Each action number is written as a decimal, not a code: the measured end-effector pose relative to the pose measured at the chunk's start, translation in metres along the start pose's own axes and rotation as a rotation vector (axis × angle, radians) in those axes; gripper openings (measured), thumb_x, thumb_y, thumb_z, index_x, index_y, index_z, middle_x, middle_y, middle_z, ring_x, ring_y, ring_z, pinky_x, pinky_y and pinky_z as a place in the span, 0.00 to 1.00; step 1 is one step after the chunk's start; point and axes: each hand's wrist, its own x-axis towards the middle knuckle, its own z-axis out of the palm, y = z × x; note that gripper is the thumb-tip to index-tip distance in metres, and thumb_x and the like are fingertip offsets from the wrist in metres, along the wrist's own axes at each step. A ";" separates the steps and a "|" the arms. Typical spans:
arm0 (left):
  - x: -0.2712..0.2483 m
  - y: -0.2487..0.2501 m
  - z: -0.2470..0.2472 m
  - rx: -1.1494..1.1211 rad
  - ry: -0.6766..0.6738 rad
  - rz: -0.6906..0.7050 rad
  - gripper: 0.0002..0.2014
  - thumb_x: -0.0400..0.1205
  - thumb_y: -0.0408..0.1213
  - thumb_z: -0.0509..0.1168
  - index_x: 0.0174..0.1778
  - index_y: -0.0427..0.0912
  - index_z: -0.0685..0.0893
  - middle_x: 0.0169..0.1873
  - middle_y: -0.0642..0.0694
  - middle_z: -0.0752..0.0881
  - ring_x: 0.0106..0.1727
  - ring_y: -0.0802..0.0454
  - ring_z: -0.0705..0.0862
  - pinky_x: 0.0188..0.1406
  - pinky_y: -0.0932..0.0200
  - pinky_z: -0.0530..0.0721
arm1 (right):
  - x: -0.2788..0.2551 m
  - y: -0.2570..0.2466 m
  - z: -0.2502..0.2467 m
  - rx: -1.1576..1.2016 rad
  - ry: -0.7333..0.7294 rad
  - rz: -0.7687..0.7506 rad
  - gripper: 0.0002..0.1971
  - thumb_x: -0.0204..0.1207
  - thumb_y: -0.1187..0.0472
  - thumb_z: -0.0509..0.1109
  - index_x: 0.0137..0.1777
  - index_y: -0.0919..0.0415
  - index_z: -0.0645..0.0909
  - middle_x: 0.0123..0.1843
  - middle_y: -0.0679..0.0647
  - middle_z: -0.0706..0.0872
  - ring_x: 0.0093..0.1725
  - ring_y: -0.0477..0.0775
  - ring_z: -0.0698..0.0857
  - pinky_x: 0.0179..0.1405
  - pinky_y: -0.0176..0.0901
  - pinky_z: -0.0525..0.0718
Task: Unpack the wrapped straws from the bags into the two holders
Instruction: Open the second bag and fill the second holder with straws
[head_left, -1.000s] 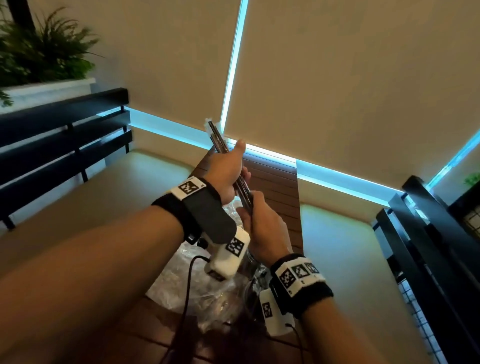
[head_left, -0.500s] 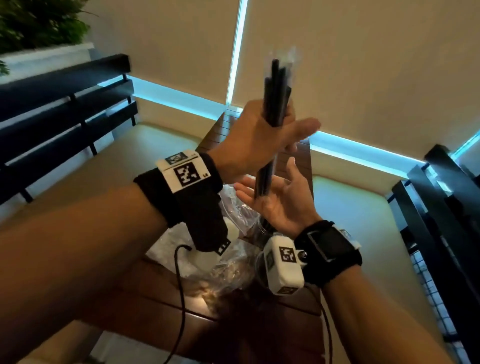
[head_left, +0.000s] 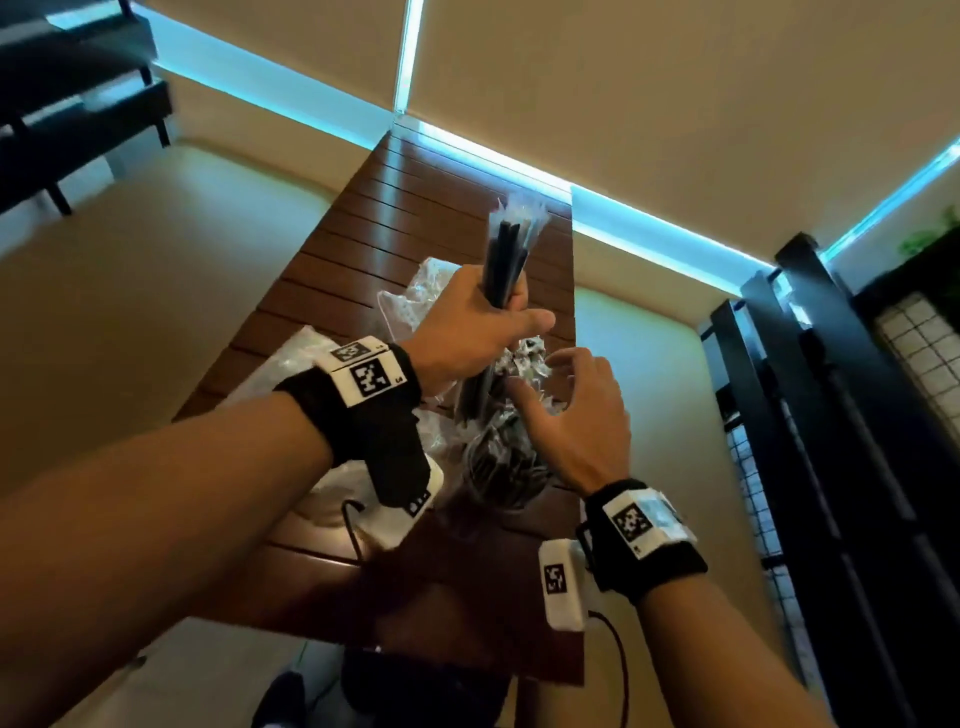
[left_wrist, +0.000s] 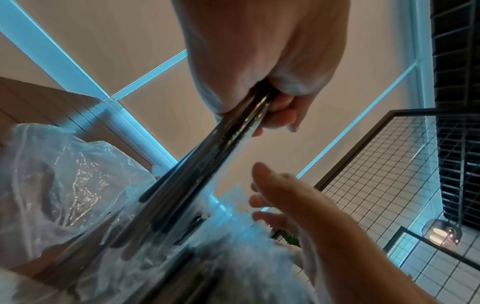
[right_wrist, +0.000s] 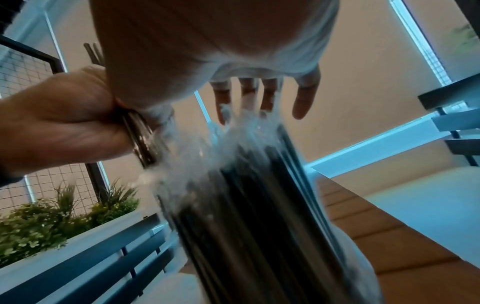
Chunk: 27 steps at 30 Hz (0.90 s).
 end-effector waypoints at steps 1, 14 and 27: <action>-0.002 -0.006 0.004 -0.006 -0.005 -0.011 0.20 0.78 0.29 0.74 0.27 0.43 0.70 0.22 0.51 0.70 0.27 0.52 0.73 0.34 0.58 0.78 | -0.007 0.003 0.002 0.033 -0.002 -0.010 0.29 0.66 0.26 0.68 0.59 0.46 0.73 0.55 0.45 0.76 0.56 0.49 0.80 0.56 0.53 0.82; 0.010 -0.036 0.017 -0.273 0.136 -0.122 0.22 0.75 0.21 0.71 0.24 0.44 0.69 0.21 0.48 0.70 0.25 0.52 0.74 0.34 0.61 0.79 | -0.027 0.035 0.037 0.209 -0.134 -0.048 0.17 0.61 0.46 0.75 0.46 0.53 0.79 0.52 0.48 0.75 0.50 0.40 0.77 0.48 0.31 0.79; -0.011 -0.058 0.040 -0.154 -0.005 -0.077 0.15 0.75 0.21 0.69 0.27 0.37 0.72 0.23 0.42 0.72 0.27 0.49 0.74 0.35 0.52 0.79 | -0.036 0.037 0.053 0.435 0.098 -0.081 0.12 0.67 0.58 0.70 0.50 0.59 0.79 0.44 0.55 0.85 0.41 0.53 0.85 0.41 0.40 0.84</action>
